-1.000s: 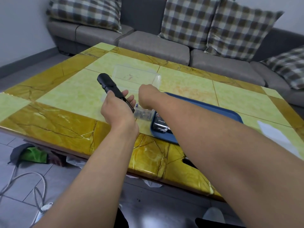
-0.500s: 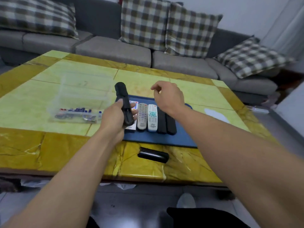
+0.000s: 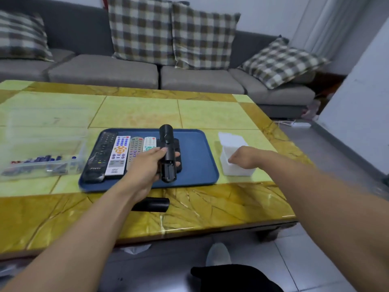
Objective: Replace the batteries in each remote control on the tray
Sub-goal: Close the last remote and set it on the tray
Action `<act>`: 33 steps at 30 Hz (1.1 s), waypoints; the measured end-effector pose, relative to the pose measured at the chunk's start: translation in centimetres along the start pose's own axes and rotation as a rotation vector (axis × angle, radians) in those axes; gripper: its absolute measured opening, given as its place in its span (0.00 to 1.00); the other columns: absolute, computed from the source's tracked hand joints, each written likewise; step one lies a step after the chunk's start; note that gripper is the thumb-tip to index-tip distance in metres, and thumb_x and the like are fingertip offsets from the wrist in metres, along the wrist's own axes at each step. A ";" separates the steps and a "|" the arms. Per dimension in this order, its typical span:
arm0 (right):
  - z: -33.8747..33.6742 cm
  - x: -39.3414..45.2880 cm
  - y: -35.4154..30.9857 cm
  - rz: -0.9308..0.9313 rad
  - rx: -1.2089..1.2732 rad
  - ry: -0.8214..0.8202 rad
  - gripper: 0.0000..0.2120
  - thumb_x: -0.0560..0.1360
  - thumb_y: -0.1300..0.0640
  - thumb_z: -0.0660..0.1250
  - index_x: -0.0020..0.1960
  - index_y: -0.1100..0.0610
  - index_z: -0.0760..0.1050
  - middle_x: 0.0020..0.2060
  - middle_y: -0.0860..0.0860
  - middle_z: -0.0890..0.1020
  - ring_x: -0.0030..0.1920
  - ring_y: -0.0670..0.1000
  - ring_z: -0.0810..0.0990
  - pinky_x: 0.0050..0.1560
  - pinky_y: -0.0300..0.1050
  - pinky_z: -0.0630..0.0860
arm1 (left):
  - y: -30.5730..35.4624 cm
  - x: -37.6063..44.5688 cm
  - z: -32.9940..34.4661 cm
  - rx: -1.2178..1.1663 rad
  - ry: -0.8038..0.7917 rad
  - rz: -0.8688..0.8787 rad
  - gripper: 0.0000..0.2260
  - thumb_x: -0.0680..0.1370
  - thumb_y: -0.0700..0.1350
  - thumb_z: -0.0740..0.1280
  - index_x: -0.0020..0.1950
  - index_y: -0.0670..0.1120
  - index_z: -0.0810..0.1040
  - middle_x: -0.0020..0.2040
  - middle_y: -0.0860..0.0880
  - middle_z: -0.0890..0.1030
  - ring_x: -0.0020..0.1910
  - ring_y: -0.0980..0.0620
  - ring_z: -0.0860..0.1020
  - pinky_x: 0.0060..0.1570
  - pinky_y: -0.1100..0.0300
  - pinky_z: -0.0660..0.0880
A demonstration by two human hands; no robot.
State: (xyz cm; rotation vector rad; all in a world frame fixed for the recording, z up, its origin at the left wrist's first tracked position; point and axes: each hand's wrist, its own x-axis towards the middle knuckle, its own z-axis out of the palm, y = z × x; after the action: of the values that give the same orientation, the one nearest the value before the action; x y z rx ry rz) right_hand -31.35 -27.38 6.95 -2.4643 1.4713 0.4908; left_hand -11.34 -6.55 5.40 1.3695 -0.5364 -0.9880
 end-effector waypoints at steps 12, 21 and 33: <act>3.1 0.3 -0.5 -0.161 -0.113 0.185 0.24 0.86 0.53 0.43 0.63 0.65 0.73 0.61 0.62 0.77 0.58 0.60 0.75 0.59 0.49 0.70 | -0.9 1.3 1.3 -0.029 -0.001 -0.009 0.13 0.85 0.46 0.59 0.64 0.43 0.78 0.53 0.47 0.87 0.53 0.45 0.85 0.51 0.53 0.79; -1.5 -0.6 -0.9 -0.178 -0.441 -0.066 0.23 0.80 0.67 0.53 0.71 0.53 0.73 0.67 0.53 0.75 0.63 0.56 0.75 0.57 0.43 0.72 | -0.9 1.2 1.2 -0.034 -0.008 0.006 0.14 0.85 0.47 0.58 0.65 0.44 0.77 0.53 0.48 0.87 0.53 0.46 0.85 0.57 0.49 0.79; 0.0 -1.3 -1.3 -0.152 -0.744 -0.189 0.27 0.80 0.61 0.61 0.77 0.51 0.59 0.68 0.53 0.72 0.66 0.58 0.73 0.60 0.50 0.72 | -0.7 1.3 1.2 -0.041 -0.010 0.001 0.14 0.85 0.47 0.58 0.67 0.45 0.77 0.53 0.49 0.87 0.53 0.46 0.85 0.61 0.44 0.77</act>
State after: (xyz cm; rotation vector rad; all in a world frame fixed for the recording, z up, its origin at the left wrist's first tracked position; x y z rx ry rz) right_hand -30.77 -25.74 7.53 -2.9059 1.1420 1.4032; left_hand -11.79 -8.24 4.60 1.3287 -0.5214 -1.0001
